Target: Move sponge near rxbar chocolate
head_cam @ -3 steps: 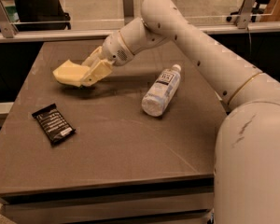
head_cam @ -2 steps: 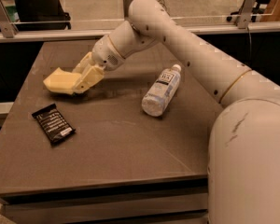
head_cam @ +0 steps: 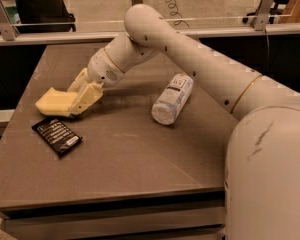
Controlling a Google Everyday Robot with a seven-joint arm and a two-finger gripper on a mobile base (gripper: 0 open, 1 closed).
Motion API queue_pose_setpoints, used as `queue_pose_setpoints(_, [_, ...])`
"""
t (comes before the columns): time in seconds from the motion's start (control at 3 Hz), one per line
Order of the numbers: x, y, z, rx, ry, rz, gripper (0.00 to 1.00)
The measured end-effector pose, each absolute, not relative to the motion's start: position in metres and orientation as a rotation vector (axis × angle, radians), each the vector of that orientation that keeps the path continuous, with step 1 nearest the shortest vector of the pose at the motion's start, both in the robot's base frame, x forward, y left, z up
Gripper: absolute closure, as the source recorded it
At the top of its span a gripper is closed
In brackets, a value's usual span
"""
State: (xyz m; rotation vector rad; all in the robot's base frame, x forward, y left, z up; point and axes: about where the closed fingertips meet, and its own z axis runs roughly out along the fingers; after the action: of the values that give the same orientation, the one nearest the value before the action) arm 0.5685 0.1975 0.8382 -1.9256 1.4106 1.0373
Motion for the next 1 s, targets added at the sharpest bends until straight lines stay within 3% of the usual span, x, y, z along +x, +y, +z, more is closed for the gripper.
queue_pose_setpoints(0.33, [0.551, 0.205, 0.838, -1.939, 1.385, 1.070, 1.00])
queue_pose_setpoints(0.67, [0.539, 0.211, 0.841, -1.958, 1.372, 1.079, 0.84])
queue_pose_setpoints(1.0, [0.533, 0.213, 0.842, -1.973, 1.366, 1.077, 0.60])
